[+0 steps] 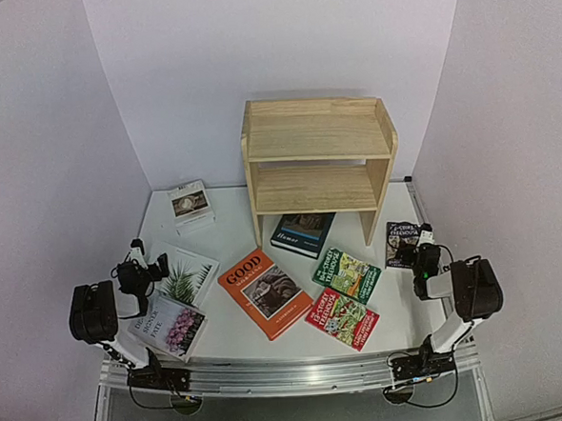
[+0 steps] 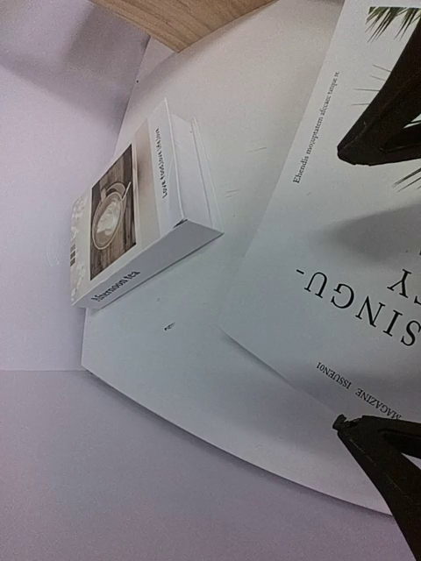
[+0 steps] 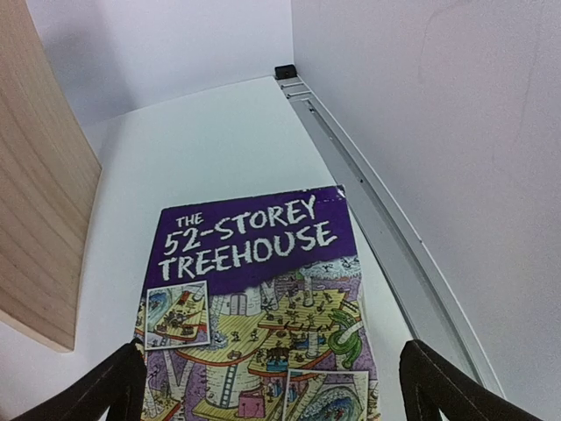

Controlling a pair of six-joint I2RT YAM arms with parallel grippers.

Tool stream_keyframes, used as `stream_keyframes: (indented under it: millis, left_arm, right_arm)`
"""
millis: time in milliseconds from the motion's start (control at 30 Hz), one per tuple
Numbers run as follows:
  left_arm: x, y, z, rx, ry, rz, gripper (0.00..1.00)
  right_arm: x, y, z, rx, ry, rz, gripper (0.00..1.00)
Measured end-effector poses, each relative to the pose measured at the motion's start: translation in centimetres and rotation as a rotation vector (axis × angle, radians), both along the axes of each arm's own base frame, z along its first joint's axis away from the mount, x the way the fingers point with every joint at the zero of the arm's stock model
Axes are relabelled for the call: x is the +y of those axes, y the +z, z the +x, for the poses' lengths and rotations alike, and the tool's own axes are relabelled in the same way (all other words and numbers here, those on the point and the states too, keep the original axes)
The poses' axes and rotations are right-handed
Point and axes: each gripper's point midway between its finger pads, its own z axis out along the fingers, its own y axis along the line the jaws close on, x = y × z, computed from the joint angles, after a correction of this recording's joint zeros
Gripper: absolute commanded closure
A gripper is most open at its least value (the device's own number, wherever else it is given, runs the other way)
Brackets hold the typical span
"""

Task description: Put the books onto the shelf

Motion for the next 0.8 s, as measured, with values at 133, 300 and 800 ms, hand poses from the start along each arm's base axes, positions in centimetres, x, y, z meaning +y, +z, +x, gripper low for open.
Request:
stream_keyframes:
  millis: [133,300,800]
  left_arm:
    - [0.0,0.0,0.0,0.0,0.0,0.0,0.0]
    - [0.0,0.0,0.0,0.0,0.0,0.0,0.0]
    - [-4.1,13.9,2.0,-0.07,-0.173,-0.164,0.0]
  right_arm:
    - [-0.9,0.5,-0.7,0.026,-0.056,-0.009,0.02]
    - [-2.4,7.3,-2.1,-0.088,-0.17,0.022,0.02]
    - [5.1,20.0,-10.0,-0.139,0.165,0.361,0.02]
